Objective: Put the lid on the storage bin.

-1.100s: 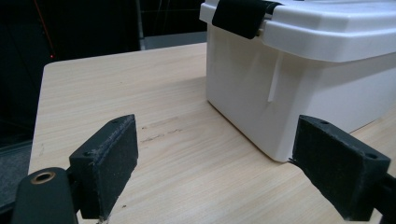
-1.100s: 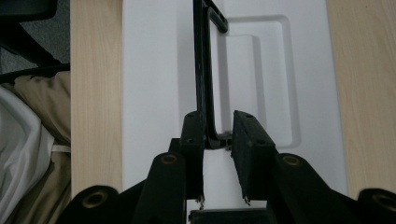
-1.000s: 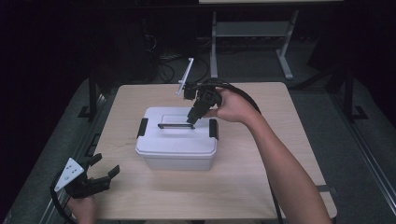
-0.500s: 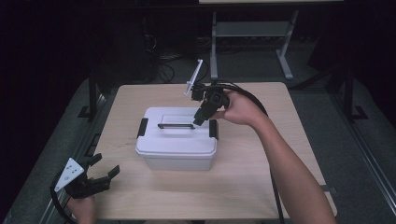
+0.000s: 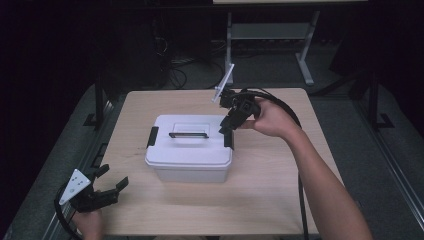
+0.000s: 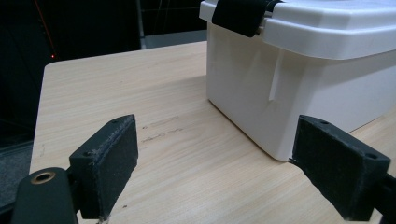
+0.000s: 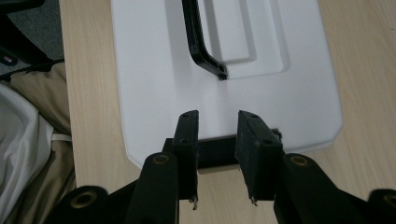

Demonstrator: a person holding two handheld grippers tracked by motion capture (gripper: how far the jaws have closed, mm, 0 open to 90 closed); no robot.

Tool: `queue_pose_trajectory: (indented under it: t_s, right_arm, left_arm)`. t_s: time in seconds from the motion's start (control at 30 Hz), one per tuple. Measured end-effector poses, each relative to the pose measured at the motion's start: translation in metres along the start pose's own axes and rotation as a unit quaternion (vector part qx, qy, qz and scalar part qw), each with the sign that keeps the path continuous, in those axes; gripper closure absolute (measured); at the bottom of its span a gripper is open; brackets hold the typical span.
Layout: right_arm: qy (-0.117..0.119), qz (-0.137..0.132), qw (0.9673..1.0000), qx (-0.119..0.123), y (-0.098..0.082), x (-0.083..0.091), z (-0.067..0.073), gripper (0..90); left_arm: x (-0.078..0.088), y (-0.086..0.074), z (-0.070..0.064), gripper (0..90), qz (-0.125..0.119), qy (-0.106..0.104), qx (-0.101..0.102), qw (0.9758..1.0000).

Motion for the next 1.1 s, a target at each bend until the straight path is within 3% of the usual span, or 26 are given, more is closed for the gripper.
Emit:
queue_pose_trajectory:
  t_s: [1.1]
  right_arm:
    - [-0.018, -0.015, 0.9988, -0.043, -0.05, 0.019, -0.015, 63.1]
  left_arm:
    - [-0.002, -0.001, -0.002, 13.4, 0.006, -0.002, -0.004, 1.0]
Point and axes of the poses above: each handheld gripper's, and its own axes: x roughly backward along the jaws, y roughly out of its top, z roughly to its left, the point moved 10 cm from there along -x, roughly forward along the jaws, and after that the axes turned 14 degrees about -x, right-handed, at the moved point
